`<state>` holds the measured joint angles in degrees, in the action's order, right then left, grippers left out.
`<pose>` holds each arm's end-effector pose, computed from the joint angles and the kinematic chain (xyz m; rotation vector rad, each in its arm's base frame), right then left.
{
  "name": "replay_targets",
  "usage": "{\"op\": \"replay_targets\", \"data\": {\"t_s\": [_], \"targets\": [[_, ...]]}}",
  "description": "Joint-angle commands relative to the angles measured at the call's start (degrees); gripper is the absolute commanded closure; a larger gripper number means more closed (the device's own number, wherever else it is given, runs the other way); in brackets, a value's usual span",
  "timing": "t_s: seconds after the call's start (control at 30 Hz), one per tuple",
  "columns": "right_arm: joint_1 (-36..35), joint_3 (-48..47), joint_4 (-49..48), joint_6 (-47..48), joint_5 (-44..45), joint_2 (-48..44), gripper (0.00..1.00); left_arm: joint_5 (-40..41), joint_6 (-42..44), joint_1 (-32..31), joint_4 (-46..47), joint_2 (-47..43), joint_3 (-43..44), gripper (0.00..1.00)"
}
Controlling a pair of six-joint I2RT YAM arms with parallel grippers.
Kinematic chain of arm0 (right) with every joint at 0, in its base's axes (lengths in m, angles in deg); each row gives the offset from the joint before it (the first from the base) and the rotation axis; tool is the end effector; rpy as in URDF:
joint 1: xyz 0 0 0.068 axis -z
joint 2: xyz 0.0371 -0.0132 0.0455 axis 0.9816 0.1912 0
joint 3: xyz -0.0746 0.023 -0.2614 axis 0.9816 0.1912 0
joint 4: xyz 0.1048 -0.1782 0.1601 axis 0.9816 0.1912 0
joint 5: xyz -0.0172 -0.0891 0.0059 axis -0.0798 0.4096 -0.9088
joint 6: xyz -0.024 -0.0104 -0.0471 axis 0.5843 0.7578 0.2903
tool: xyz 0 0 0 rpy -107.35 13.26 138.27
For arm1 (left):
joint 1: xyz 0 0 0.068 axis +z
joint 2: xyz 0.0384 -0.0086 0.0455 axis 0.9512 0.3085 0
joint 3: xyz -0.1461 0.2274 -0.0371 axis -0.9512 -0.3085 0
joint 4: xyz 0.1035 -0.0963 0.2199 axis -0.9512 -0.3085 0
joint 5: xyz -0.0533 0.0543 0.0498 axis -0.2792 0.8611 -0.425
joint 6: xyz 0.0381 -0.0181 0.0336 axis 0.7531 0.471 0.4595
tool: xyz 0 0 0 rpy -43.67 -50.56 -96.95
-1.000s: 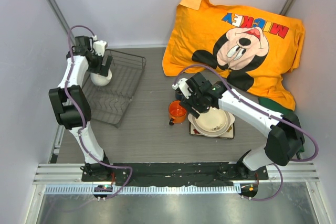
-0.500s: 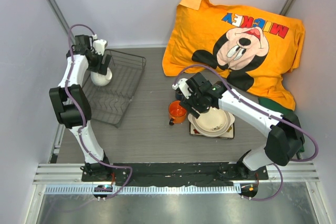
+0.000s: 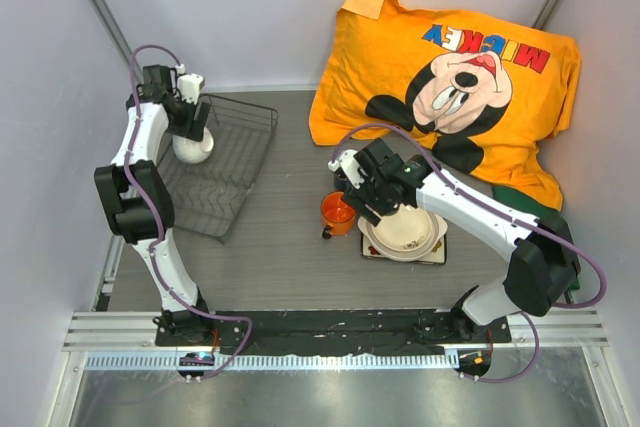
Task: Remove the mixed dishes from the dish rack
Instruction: Adjust the bowl in the dish rack.
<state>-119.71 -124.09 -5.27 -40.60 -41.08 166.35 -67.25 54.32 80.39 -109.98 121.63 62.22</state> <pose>0.2279 0.1922 0.2673 -1.2556 2.3229 0.0262 0.4376 0.0593 0.2724 0.3627 2.4793 0.0514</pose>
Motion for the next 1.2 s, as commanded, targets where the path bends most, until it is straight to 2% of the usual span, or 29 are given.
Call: {"op": "replay_targets", "data": {"t_s": [0.0, 0.17, 0.7, 1.03, 1.17], "targets": [[-0.2, 0.5, -1.3, 0.3, 0.3, -0.6, 0.27, -1.5, -0.3, -0.1, -1.7, 0.3, 3.3, 0.57], [-0.1, 0.5, -1.4, 0.3, 0.2, -0.6, 0.27, -2.7, -1.6, -0.1, -2.0, -0.9, 4.2, 0.67], [-0.2, 0.1, -1.4, 0.3, 0.5, -0.4, 0.27, -9.1, -5.8, -0.1, -4.6, -2.4, 7.1, 0.82], [-0.1, -0.4, -1.6, 0.2, 1.7, -0.4, 0.27, -10.7, -8.7, -0.1, -3.9, -3.3, 6.9, 1.0], [0.0, -0.4, -1.7, 0.1, 1.7, -0.3, 0.27, -9.7, -8.1, -0.3, -3.9, -4.0, 6.8, 1.0]]}}
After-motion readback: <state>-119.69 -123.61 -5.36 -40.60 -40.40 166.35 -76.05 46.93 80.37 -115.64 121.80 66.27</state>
